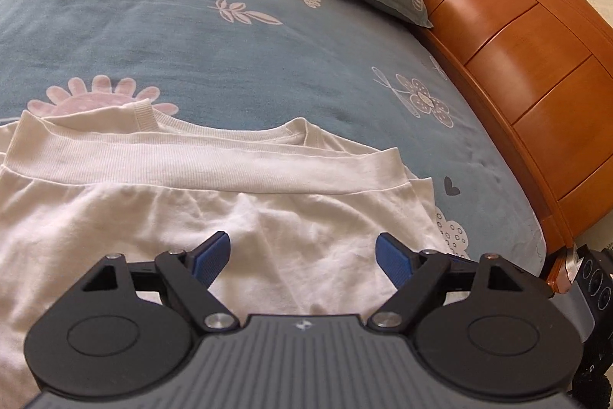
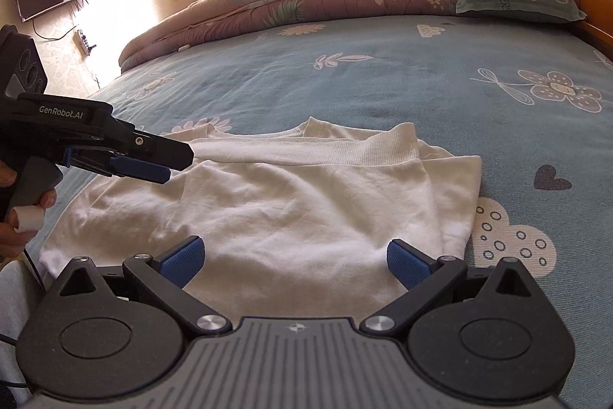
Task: Fold clothes
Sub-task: 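Move both open grippers over the sweatshirt, left gripper toward its edge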
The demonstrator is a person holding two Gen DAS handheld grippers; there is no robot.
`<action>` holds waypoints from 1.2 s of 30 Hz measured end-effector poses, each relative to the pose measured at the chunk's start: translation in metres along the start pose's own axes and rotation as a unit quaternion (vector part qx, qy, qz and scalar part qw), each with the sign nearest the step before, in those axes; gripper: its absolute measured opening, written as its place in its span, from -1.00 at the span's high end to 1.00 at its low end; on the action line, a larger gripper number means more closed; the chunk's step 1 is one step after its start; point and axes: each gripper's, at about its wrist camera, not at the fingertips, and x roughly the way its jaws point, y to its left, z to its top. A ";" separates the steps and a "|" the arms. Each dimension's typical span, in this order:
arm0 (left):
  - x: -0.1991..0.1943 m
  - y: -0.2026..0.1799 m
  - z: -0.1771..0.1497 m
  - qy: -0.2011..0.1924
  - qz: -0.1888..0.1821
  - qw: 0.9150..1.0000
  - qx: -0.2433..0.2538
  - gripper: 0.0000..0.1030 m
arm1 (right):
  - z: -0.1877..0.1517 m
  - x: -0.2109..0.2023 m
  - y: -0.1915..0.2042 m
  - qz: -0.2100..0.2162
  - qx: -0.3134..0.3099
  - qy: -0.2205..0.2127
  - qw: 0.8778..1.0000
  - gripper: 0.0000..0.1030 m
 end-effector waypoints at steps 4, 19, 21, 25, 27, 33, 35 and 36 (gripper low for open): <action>0.001 0.018 -0.003 -0.001 0.011 1.000 -0.025 -0.63 | -0.009 0.004 -0.002 0.001 -0.014 -0.006 1.000 -1.00; -0.047 0.000 -0.012 -0.021 0.045 0.999 -0.013 -0.65 | -0.008 0.000 -0.001 -0.006 0.006 -0.017 1.000 -1.00; -0.057 0.000 -0.013 -0.033 0.047 0.998 -0.016 -0.66 | -0.007 -0.009 0.002 -0.009 0.005 -0.019 1.000 -1.00; -0.068 0.002 -0.016 -0.054 0.037 0.998 -0.027 -0.66 | -0.007 -0.030 0.010 -0.014 0.001 -0.031 0.999 -1.00; -0.069 0.002 -0.019 -0.054 0.024 0.998 -0.027 -0.66 | -0.007 -0.037 0.014 -0.019 -0.003 -0.031 0.999 -1.00; -0.061 0.010 -0.025 -0.045 0.019 0.999 0.010 -0.67 | -0.003 -0.061 0.033 -0.038 0.000 -0.040 0.998 -1.00; -0.055 0.020 -0.029 -0.037 0.025 0.999 0.012 -0.67 | -0.002 -0.069 0.043 -0.046 -0.010 -0.040 0.998 -1.00; -0.051 0.027 -0.031 -0.031 0.026 0.999 0.008 -0.67 | -0.001 -0.073 0.048 -0.052 -0.017 -0.041 0.998 -1.00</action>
